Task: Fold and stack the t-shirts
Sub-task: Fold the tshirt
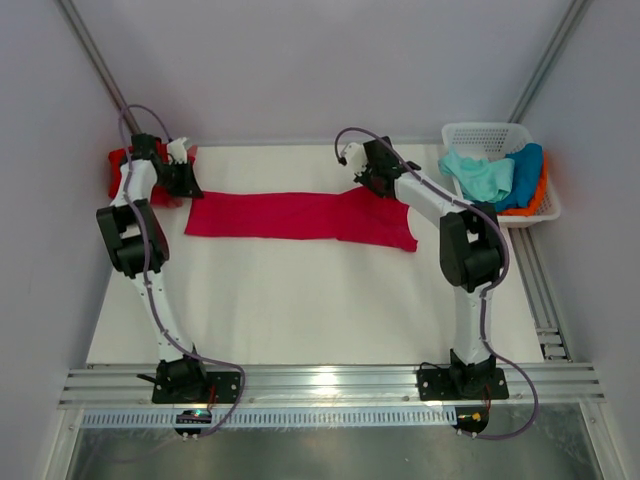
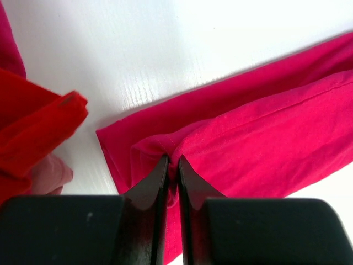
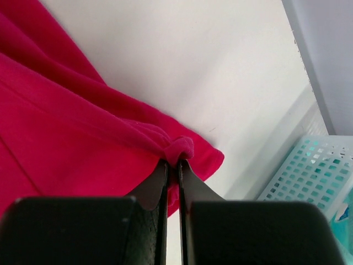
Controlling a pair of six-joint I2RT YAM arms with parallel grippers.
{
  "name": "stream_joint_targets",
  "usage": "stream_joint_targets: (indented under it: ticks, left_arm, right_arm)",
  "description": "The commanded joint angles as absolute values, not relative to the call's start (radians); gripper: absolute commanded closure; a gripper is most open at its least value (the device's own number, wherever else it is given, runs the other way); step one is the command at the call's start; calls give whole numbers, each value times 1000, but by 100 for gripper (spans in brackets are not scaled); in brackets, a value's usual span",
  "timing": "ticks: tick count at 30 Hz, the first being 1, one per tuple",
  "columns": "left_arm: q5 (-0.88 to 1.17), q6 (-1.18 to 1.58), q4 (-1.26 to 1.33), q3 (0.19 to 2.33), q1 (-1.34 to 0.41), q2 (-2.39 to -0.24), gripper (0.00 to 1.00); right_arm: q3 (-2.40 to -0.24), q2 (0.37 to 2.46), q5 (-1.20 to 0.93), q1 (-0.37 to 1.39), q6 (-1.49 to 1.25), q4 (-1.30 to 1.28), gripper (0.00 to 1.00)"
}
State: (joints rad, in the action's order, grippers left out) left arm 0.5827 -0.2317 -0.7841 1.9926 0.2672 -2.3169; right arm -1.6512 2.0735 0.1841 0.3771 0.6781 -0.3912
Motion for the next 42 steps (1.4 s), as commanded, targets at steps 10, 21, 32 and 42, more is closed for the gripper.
stream_joint_targets:
  ticks: [10,21,32,42]
  left_arm:
    - [508,-296,-752,2072,201,-2358,87]
    - [448,-278,-779,2092,198,-2358,87]
    - [268,-247,-732,1934,198,-2256,87]
    - [215,-244,-677,1924,199,-2273,63]
  right_arm:
    - [-1792,2180,187,368,675,-403,97]
    - [-1816,2206,183,359,681,-416,97]
    - [-1790,2203,189,345,687,-413,97]
    - [-1787,2204,209,344,693,-391,53]
